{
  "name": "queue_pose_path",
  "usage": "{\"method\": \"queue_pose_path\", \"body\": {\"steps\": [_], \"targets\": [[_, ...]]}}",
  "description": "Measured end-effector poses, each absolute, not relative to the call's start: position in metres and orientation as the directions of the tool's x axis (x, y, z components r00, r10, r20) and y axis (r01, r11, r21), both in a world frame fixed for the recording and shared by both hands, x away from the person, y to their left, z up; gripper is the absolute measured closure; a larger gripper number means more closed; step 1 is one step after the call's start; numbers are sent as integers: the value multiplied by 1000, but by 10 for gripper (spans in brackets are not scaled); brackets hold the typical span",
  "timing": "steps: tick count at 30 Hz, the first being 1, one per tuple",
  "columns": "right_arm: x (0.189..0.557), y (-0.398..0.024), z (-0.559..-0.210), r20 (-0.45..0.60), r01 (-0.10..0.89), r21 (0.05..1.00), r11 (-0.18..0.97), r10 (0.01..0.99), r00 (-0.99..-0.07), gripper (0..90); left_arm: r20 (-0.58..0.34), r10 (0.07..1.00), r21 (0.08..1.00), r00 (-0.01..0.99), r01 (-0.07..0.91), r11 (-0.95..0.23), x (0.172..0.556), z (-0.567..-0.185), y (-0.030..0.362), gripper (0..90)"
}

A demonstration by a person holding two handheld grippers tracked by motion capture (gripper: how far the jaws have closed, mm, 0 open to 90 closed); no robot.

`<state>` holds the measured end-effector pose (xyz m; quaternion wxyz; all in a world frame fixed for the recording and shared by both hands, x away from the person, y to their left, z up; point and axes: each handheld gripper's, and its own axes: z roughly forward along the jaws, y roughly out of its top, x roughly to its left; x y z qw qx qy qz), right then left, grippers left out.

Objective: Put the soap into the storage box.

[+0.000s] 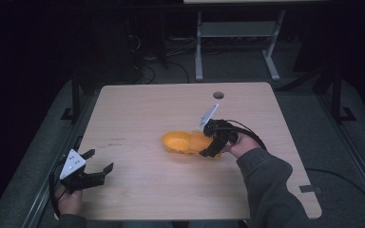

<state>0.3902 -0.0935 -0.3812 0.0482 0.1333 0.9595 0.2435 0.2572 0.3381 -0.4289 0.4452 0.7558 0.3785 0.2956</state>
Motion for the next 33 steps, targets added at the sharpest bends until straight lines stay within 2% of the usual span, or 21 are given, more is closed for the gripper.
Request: {"method": "queue_pose_path", "body": {"steps": [13, 33], "targets": [[400, -79, -376, -27, 214, 490, 845, 260, -965, 204, 107, 836, 899, 537, 307, -312, 257, -429, 338, 139], [419, -37, -365, -47, 151, 449, 881, 192, -980, 204, 96, 841, 903, 532, 309, -299, 258, -429, 340, 139]]}}
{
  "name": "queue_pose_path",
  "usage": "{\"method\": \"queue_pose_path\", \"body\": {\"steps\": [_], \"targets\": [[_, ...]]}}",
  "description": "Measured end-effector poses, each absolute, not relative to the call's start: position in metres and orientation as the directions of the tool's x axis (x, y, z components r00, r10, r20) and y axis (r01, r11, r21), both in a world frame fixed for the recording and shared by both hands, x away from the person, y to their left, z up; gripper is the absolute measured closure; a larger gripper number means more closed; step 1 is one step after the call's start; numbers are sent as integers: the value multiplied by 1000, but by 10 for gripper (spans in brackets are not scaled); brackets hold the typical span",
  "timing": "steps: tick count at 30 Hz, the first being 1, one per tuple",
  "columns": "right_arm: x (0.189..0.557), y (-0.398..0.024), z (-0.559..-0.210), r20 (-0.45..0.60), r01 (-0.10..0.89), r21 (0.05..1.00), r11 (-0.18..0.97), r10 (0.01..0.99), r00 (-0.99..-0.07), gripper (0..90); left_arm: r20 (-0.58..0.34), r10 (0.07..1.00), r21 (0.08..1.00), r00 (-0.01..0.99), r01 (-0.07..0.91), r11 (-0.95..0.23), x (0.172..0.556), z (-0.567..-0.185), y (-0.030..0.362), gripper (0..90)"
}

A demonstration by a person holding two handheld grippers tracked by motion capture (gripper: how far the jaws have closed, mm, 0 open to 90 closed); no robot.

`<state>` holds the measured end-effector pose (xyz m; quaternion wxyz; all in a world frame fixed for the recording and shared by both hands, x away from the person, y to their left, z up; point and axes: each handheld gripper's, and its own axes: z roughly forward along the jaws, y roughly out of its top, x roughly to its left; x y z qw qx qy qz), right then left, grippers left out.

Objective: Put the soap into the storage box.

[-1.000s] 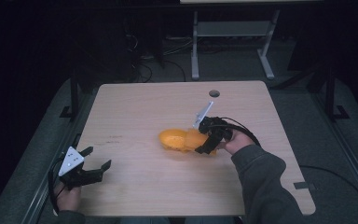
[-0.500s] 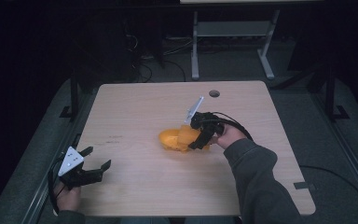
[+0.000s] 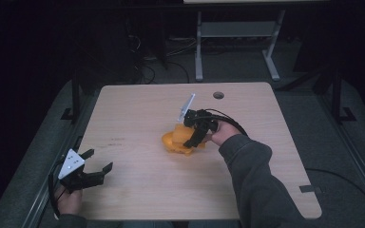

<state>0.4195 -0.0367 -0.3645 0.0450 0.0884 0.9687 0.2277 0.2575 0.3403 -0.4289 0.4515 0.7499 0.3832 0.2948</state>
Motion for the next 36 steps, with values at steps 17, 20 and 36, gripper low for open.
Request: {"method": "queue_pose_path", "body": {"steps": [17, 20, 36], "targets": [[430, -8, -368, -40, 124, 452, 883, 160, -986, 204, 91, 842, 907, 531, 305, -290, 257, -428, 342, 139], [431, -6, -370, -44, 122, 451, 884, 159, -986, 204, 92, 843, 908, 530, 303, -289, 257, -428, 342, 139], [435, -7, -394, -11, 147, 459, 876, 171, -985, 202, 97, 841, 905, 532, 305, -298, 257, -428, 343, 139]]}}
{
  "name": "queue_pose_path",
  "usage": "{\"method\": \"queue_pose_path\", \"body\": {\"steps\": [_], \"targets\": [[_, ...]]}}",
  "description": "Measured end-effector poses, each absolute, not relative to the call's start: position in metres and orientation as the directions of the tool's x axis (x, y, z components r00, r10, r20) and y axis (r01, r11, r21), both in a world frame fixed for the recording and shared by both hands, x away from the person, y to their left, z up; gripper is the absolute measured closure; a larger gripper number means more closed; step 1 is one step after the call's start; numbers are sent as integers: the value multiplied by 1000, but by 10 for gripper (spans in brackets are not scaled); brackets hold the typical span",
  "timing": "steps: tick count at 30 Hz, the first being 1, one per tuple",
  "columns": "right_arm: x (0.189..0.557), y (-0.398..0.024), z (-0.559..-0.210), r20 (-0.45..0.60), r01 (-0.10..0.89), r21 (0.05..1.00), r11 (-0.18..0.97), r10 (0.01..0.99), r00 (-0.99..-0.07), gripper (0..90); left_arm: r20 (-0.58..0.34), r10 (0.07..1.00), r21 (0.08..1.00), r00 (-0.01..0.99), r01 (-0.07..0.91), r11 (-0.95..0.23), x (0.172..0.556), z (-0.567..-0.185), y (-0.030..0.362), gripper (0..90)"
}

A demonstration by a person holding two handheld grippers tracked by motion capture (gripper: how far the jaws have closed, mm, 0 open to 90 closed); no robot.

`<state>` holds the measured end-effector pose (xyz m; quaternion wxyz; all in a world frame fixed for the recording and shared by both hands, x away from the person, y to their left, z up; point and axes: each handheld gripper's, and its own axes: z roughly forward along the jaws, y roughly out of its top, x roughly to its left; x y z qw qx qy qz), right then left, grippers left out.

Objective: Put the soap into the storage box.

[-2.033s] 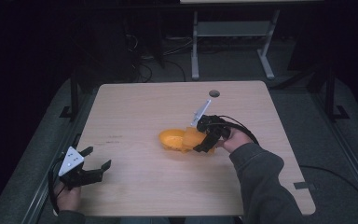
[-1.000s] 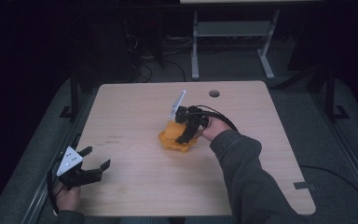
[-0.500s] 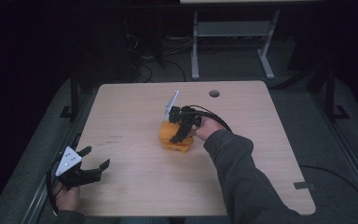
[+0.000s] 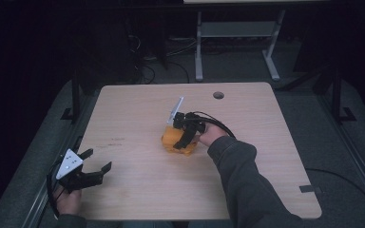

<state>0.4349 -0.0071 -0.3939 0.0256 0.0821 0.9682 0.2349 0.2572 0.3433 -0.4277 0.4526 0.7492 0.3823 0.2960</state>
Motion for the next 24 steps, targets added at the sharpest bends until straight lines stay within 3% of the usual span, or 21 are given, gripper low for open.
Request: {"method": "queue_pose_path", "body": {"steps": [24], "targets": [[433, -6, -396, -16, 161, 448, 879, 188, -982, 192, 98, 841, 905, 533, 303, -298, 257, -428, 343, 139]]}}
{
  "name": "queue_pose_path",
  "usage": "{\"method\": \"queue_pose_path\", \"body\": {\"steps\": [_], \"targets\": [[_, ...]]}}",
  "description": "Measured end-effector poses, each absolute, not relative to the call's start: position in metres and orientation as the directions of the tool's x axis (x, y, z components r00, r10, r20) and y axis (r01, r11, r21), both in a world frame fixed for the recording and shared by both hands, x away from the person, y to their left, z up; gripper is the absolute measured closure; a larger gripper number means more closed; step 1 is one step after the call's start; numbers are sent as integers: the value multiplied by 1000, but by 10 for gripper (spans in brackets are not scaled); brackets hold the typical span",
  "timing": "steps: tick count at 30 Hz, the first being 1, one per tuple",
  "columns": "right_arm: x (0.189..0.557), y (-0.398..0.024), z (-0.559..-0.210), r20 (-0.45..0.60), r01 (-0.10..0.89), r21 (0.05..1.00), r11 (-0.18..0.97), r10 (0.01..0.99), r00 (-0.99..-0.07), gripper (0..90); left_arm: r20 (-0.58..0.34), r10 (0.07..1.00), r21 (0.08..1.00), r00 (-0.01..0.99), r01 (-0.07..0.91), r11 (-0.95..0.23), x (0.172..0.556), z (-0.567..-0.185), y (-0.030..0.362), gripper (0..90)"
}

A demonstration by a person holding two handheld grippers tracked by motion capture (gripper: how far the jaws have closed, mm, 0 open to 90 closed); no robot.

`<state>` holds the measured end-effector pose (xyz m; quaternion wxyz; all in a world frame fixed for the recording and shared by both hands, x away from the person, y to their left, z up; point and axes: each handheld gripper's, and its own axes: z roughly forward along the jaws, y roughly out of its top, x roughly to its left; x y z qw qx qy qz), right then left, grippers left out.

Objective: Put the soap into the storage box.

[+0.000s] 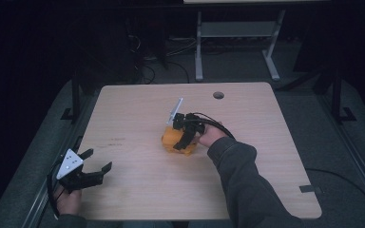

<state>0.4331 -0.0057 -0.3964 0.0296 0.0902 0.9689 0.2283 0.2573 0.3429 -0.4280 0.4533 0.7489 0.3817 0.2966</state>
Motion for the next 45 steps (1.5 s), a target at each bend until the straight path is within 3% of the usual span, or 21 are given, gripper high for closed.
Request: {"method": "queue_pose_path", "body": {"steps": [45], "targets": [[420, -39, -368, -61, 183, 501, 846, 246, -967, 186, 92, 843, 903, 530, 312, -294, 257, -429, 342, 139]]}}
